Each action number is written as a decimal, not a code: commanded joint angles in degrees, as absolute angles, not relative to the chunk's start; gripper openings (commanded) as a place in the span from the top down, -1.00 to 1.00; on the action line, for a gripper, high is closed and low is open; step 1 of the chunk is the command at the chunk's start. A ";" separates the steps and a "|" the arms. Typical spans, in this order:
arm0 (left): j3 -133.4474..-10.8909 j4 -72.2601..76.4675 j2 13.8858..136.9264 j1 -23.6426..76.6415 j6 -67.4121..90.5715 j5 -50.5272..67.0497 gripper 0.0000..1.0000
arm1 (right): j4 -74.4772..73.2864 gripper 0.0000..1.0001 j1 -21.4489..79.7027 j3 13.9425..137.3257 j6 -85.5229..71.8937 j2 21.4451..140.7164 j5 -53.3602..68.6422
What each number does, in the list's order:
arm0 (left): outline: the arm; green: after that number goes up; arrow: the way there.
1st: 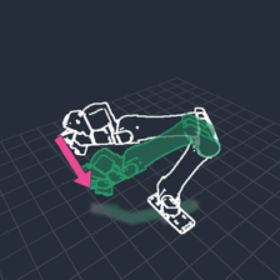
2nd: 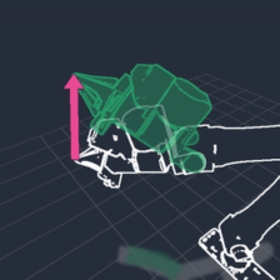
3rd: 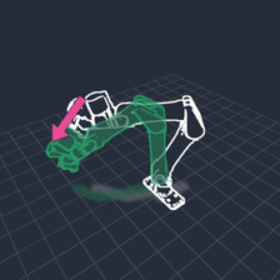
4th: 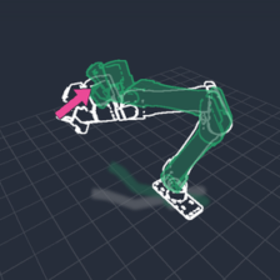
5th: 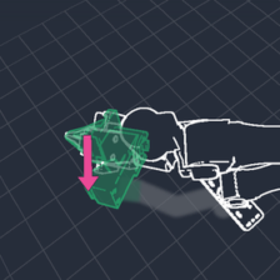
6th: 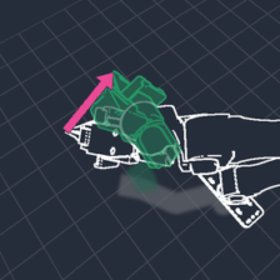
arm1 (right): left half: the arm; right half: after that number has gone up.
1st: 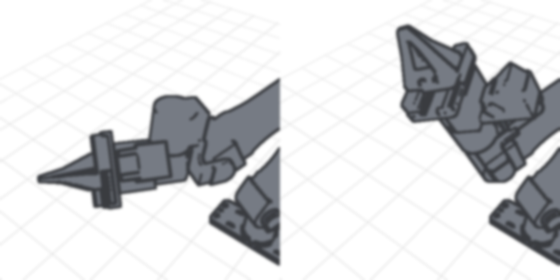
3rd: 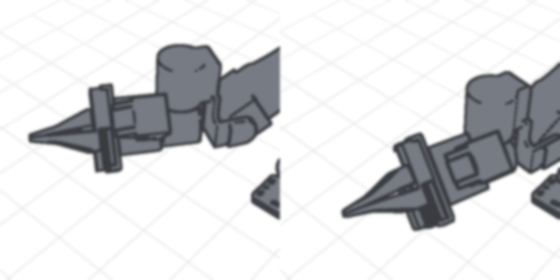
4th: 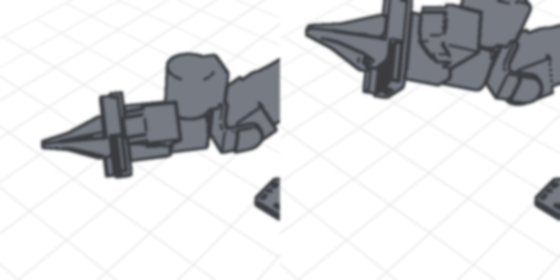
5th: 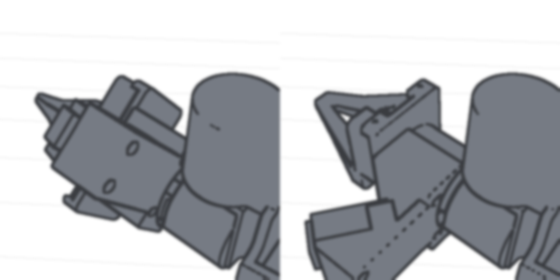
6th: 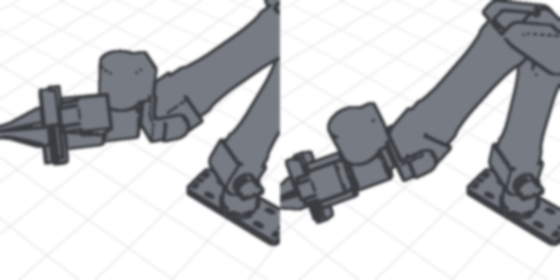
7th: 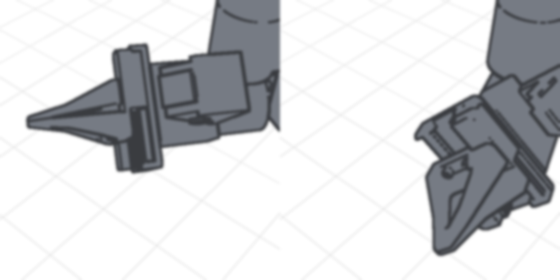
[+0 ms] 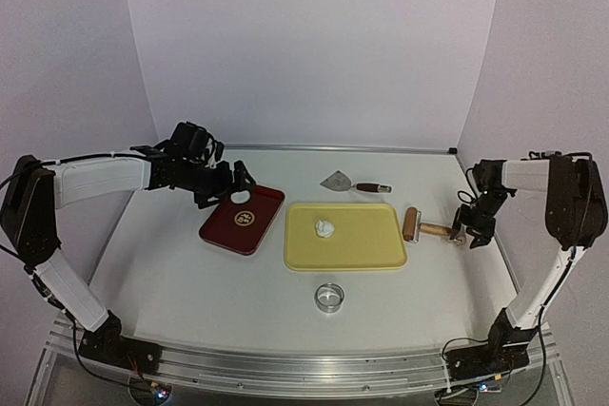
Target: Roll out the dumpling wrappers from the dough
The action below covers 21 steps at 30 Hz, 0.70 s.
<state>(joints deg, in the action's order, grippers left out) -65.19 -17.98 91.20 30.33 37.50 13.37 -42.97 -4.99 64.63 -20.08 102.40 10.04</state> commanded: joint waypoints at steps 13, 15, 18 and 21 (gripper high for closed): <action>-62.26 -16.79 87.37 30.32 38.53 14.74 -0.99 | -43.99 -0.29 -0.26 69.83 -8.70 106.18 2.81; -61.79 -16.87 86.34 30.32 38.81 14.42 -0.99 | -44.20 -0.27 1.73 71.18 -8.15 107.73 1.28; -61.20 -17.36 84.90 30.32 39.27 13.62 -0.99 | -44.37 -0.24 2.77 72.27 -7.17 109.55 -1.60; -60.74 -17.65 83.69 30.32 39.90 13.25 -0.99 | -44.56 -0.21 2.96 72.86 -6.18 111.11 -4.09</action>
<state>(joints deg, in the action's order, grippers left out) -61.27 -17.84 87.63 30.33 38.74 13.80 -43.48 2.29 70.70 -8.53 109.16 1.06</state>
